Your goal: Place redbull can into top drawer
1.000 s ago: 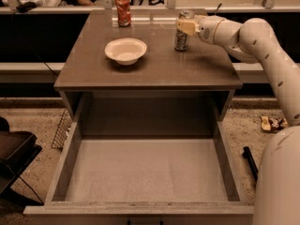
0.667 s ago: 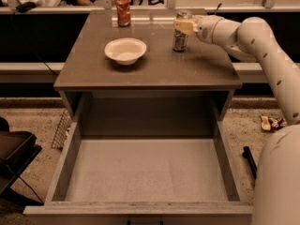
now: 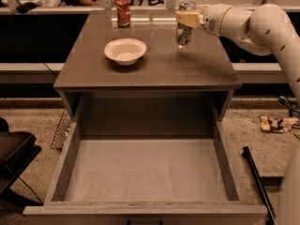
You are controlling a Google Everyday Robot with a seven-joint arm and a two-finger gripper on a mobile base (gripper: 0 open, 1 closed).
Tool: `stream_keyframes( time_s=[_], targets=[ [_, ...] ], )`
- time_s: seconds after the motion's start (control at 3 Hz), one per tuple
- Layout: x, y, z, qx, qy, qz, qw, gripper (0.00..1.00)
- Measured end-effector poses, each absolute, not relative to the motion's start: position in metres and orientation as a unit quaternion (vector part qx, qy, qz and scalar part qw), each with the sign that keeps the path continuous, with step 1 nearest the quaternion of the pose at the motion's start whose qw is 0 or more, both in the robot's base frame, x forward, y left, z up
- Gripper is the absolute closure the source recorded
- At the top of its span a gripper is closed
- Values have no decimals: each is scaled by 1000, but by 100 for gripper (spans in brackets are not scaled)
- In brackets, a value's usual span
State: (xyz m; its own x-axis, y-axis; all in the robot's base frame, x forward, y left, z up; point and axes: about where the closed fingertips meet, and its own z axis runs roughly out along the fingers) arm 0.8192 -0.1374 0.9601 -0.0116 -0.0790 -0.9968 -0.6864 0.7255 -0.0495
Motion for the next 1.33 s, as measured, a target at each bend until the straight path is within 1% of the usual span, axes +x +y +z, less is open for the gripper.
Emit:
stream_keyframes(
  time_s=[0.33, 0.67, 1.0, 1.33],
  targets=[
    [750, -135, 1010, -306, 651, 230, 655, 100],
    [672, -119, 1024, -333, 640, 257, 643, 100],
    [608, -100, 1015, -361, 626, 319, 613, 100],
    [566, -88, 979, -388, 631, 365, 564, 100]
  ],
)
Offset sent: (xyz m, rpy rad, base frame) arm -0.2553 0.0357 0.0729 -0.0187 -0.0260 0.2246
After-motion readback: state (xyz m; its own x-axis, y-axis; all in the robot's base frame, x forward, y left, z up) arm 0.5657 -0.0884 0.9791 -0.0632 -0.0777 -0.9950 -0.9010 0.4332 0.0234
